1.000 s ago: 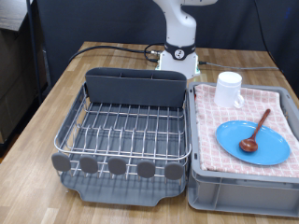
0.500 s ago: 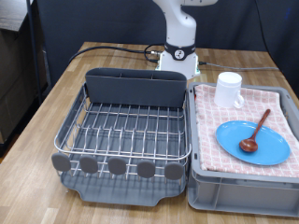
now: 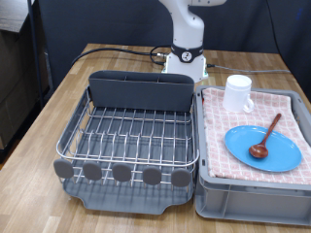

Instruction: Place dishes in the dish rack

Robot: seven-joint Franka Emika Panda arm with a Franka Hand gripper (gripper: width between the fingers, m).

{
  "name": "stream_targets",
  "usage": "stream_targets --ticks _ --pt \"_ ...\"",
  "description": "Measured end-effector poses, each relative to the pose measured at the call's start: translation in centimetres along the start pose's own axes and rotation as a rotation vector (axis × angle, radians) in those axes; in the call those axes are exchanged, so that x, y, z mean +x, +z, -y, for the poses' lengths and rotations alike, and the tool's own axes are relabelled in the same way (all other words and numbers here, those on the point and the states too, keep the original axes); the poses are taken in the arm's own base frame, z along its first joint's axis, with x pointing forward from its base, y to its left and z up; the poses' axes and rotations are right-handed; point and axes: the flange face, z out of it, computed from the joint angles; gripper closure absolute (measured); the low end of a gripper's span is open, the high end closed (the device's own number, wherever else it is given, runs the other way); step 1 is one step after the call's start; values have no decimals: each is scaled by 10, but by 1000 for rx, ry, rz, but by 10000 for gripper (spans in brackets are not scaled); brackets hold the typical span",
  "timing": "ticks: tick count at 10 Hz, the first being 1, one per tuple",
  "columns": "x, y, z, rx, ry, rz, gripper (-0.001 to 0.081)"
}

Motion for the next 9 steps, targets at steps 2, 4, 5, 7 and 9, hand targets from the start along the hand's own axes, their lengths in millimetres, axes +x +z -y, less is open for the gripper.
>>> stream_targets --ticks 2,4,5,7,9 --pt "-5 2 15 0 14 0 3" --pt "-1 16 27 11 4 -9 3" --pt "3 29 32 25 -5 -32 3" --pt "6 66 38 40 -16 -69 3" --pt "5 103 42 50 -11 -80 3"
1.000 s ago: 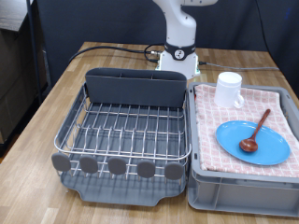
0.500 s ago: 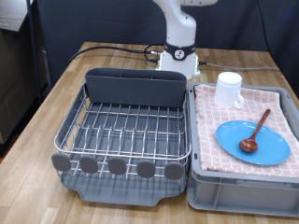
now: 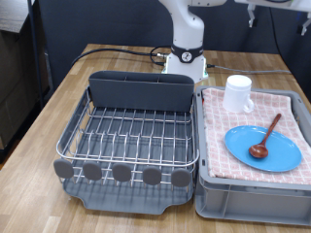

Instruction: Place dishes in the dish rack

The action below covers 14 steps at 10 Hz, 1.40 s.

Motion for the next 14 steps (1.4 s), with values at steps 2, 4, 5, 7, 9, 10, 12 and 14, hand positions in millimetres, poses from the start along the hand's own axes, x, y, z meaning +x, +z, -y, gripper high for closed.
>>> stream_targets --ticks 2,4,5,7,9,10,12,14 --pt "-5 27 2 33 -7 11 3" --pt "-6 27 4 59 -22 -5 3" --pt "-10 32 8 94 -33 -35 3" --pt "-26 54 16 113 -23 -86 3" --pt "-40 79 20 107 12 -108 3" --pt "-45 90 22 106 28 -108 3" --pt "-51 113 24 111 48 -97 3" --pt "-55 135 25 118 58 -79 3"
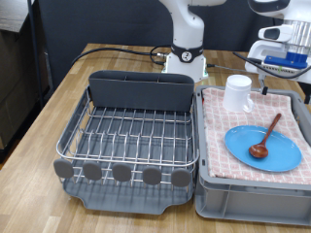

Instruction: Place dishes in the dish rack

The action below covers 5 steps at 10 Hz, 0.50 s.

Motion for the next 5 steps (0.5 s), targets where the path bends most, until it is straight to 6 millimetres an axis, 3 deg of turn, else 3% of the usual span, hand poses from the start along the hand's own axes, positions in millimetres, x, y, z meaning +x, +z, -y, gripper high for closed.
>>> stream_targets --ticks 5 --pt "-4 49 -12 -19 20 10 3"
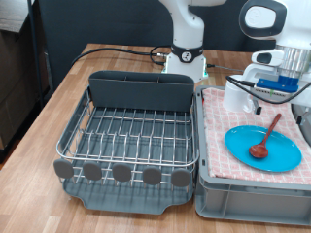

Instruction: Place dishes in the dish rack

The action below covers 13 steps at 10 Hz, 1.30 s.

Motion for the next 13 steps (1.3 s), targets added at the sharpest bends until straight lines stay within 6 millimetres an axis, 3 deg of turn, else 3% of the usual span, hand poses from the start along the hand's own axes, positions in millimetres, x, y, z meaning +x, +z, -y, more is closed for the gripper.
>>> stream_targets --ticks 11,12,13 --pt "-6 43 -14 -7 43 -7 3" --pt "-6 45 -15 -6 47 -6 90" --pt "-7 47 -16 -6 52 -6 259"
